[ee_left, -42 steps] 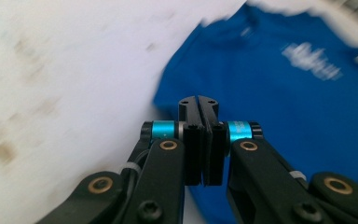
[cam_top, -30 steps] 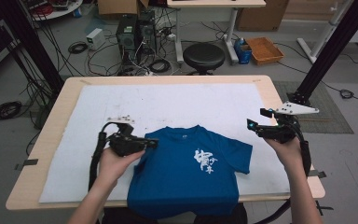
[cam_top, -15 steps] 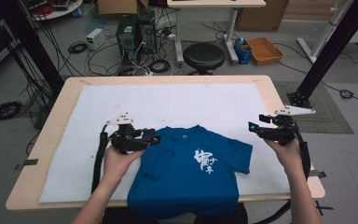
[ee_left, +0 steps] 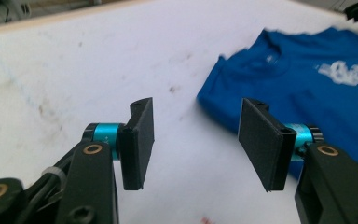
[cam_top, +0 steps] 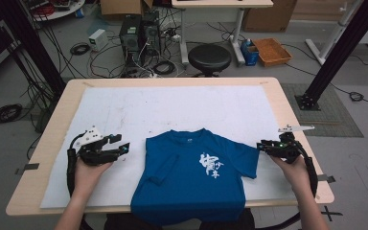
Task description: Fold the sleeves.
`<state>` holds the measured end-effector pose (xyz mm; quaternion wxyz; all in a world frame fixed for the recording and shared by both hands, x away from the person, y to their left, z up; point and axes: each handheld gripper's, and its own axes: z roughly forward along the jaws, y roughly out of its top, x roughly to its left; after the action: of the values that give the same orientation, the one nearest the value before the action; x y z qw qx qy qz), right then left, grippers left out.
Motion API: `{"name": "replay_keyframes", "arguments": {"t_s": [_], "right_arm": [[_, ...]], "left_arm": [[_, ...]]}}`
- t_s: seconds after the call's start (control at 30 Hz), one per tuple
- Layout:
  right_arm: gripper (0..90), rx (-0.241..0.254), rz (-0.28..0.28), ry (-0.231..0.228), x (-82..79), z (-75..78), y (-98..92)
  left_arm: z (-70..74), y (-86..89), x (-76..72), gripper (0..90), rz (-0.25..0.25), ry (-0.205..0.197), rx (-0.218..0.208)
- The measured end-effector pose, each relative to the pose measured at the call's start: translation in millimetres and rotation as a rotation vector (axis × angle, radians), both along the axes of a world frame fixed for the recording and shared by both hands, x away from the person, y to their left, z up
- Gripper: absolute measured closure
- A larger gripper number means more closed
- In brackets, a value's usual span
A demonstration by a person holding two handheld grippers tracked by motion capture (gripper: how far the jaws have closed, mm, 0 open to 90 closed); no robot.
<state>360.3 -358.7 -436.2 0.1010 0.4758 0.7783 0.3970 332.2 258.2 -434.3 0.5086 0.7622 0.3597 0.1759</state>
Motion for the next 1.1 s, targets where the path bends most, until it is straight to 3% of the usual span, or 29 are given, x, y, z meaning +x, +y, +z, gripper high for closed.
{"name": "replay_keyframes", "arguments": {"t_s": [0.07, 0.13, 0.3, 0.43, 0.47, 0.5, 0.57, 0.73, 0.8, 0.83, 0.9, 0.97, 1.0, 1.03, 1.07, 1.1], "right_arm": [[69.2, 0.0, -0.006, 0.0, 0.6, -1.7, -1.4], [69.5, 0.013, 0.002, 0.008, 1.1, -2.6, -1.6], [72.1, -0.044, 0.023, 0.018, 2.7, -7.9, 3.6], [87.2, -0.071, 0.035, 0.012, 0.9, -7.6, 4.5], [87.2, -0.071, 0.035, 0.012, 0.9, -7.6, 4.5], [89.6, -0.084, 0.047, -0.004, -2.5, -5.8, 5.3], [89.8, -0.065, 0.052, -0.012, -6.5, -0.2, 6.5], [89.9, -0.022, 0.079, -0.051, -21.3, 28.7, 17.0], [89.9, -0.014, 0.108, -0.058, -29.3, 46.0, 30.0], [89.9, -0.014, 0.108, -0.058, -29.3, 46.0, 30.0], [89.9, -0.014, 0.148, -0.06, -37.7, 69.6, 55.6], [89.9, -0.017, 0.18, -0.066, -40.1, 81.8, 75.0], [89.9, -0.017, 0.18, -0.066, -40.1, 81.8, 75.0], [89.9, -0.021, 0.204, -0.07, -40.7, 89.7, 96.2], [89.9, -0.021, 0.204, -0.07, -40.7, 89.7, 96.2], [89.9, -0.031, 0.227, -0.067, -39.1, 92.6, 118.3]], "left_arm": [[-5.3, 2.8, 2.3, 45.6, -0.007, 0.033, -0.002], [-6.5, 2.0, 2.4, 45.7, -0.008, 0.038, 0.003], [-11.4, -1.8, 4.8, 45.7, -0.022, 0.06, 0.036], [-15.4, -3.6, 7.3, 45.8, -0.018, 0.093, 0.058], [-15.4, -3.6, 7.3, 45.8, -0.018, 0.093, 0.058], [-15.3, -3.6, 7.2, 45.9, -0.014, 0.094, 0.058], [-15.3, -3.1, 7.5, 45.9, -0.015, 0.097, 0.057], [-15.6, -2.3, 8.6, 46.1, -0.006, 0.106, 0.052], [-15.8, -2.5, 9.1, 48.0, -0.007, 0.113, 0.053], [-15.8, -2.5, 9.1, 48.6, -0.007, 0.113, 0.053], [-16.1, -2.6, 10.1, 49.5, -0.002, 0.123, 0.05], [-16.1, -2.2, 10.4, 49.6, 0.0, 0.124, 0.049], [-16.1, -2.2, 10.4, 49.5, 0.0, 0.124, 0.049], [-16.2, -2.2, 10.3, 49.5, 0.001, 0.125, 0.049], [-16.2, -2.2, 10.3, 49.5, 0.001, 0.125, 0.049], [-16.1, -2.9, 10.3, 49.5, -0.003, 0.122, 0.057]]}}
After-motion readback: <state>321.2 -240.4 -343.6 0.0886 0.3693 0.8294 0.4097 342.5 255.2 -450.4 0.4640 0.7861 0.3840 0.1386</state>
